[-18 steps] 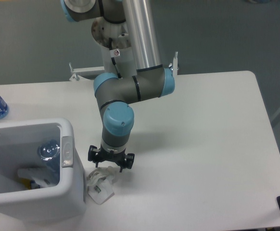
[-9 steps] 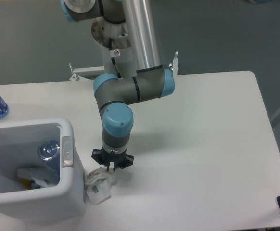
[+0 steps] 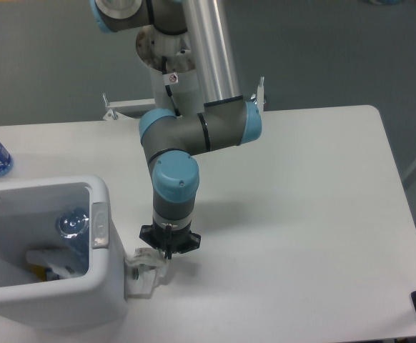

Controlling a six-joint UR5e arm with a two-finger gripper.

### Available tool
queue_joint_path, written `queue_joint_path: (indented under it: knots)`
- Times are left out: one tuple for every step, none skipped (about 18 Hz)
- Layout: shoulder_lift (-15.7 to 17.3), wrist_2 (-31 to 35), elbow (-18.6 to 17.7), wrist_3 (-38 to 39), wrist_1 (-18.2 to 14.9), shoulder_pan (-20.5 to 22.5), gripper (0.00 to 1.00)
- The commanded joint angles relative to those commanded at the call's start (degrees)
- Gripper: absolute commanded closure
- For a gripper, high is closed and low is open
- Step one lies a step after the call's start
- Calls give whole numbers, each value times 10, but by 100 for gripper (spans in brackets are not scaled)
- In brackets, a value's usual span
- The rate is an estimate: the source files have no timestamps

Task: Place the trash in the trash can
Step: 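Lower the gripper and close it on the crumpled paper, then lift the paper and carry it over the bin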

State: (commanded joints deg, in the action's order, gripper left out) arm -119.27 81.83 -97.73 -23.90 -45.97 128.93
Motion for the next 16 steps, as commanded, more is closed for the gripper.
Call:
queue_joint_path:
  knots:
    - [0,0,3,-1,0,3,100]
    - [0,1,12,0,0,4,100]
    - [0,0,22,0,0,9,100]
    - [1,0,33,1,0,19,100]
    - [5,0,49,2,0,24,100]
    - [7,0,72,3,0,26,100]
    - [9,0,96,7,0,36,100]
    - [11,-2,120,25,0,46,100]
    - [14,-3,147,51,0,55,100]
    - [15,-4,170,74,0,62,100]
    - [15,-4,192,92,0,68,100]
    - [16,-4,210,102,0,70,100]
    - [18,-5,225,109,0,76,100]
    - [25,-8,236,119,1,78,100]
    - [35,-15,243,133,0,78,100]
    - [47,-20,245,149,1,76,100]
